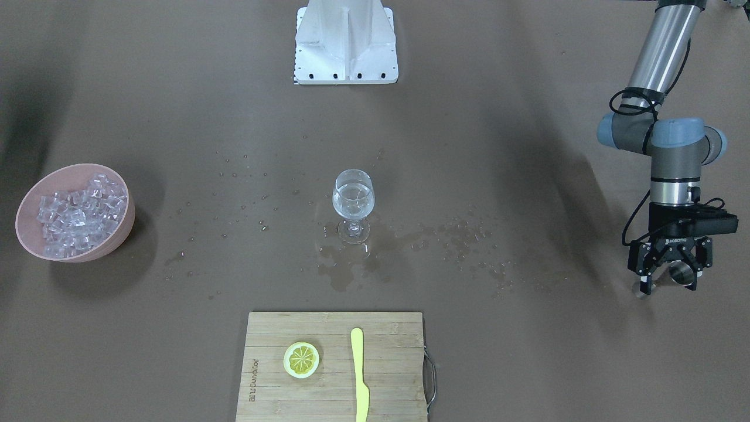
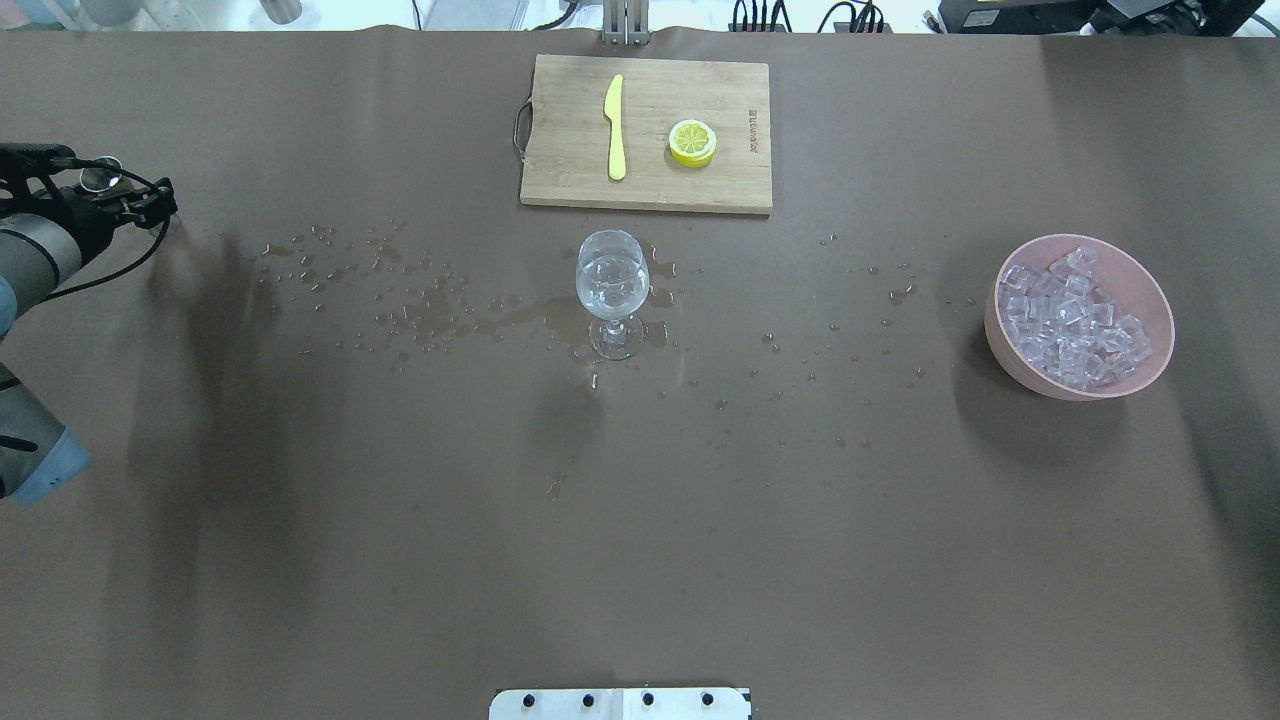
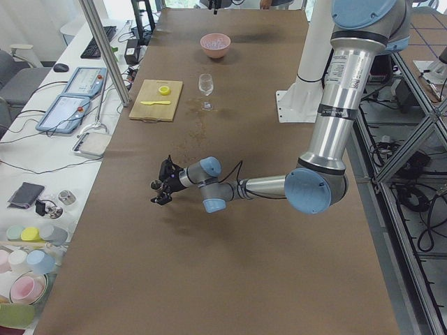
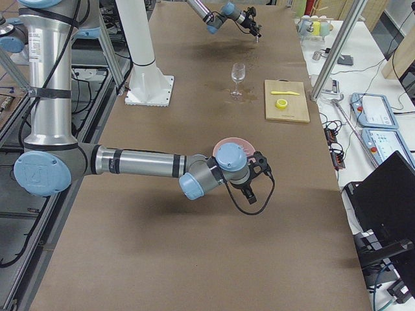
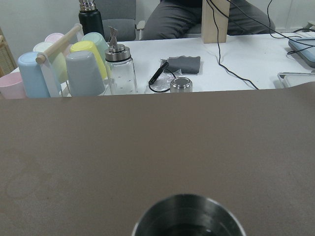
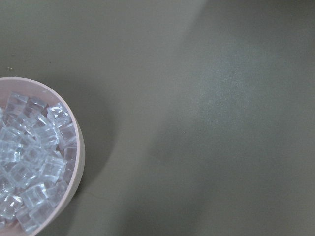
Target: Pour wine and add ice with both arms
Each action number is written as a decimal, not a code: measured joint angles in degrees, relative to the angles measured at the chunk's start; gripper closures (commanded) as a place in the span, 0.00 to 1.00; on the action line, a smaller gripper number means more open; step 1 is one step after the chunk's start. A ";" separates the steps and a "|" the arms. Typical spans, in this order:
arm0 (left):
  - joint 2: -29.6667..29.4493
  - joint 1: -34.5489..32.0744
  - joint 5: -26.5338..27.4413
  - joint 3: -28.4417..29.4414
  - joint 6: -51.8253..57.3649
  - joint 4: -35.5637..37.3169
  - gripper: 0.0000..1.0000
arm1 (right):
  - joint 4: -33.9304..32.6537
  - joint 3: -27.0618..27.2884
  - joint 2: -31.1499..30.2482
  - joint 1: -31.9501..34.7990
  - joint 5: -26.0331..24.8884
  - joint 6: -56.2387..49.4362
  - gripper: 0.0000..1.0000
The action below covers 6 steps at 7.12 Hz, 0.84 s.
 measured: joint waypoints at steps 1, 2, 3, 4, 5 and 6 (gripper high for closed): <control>-0.25 -0.02 0.08 0.40 -0.04 0.09 0.11 | 0.02 -0.03 0.02 0.00 -0.02 0.00 0.00; -0.34 -0.01 0.11 0.64 -0.05 0.13 0.19 | 0.03 -0.06 0.04 0.00 -0.05 0.00 0.00; -0.39 0.03 0.12 0.84 -0.06 0.12 0.33 | 0.03 -0.07 0.05 0.00 -0.04 0.00 0.00; -0.44 0.05 0.10 0.97 -0.06 0.08 0.54 | 0.05 -0.06 0.05 0.00 -0.01 0.00 0.00; -0.51 0.06 0.06 0.99 -0.04 0.07 0.84 | 0.09 -0.02 0.05 0.00 0.01 0.00 0.00; -0.59 0.06 0.02 0.86 0.10 0.06 1.00 | 0.11 0.08 0.05 0.00 0.01 0.00 0.00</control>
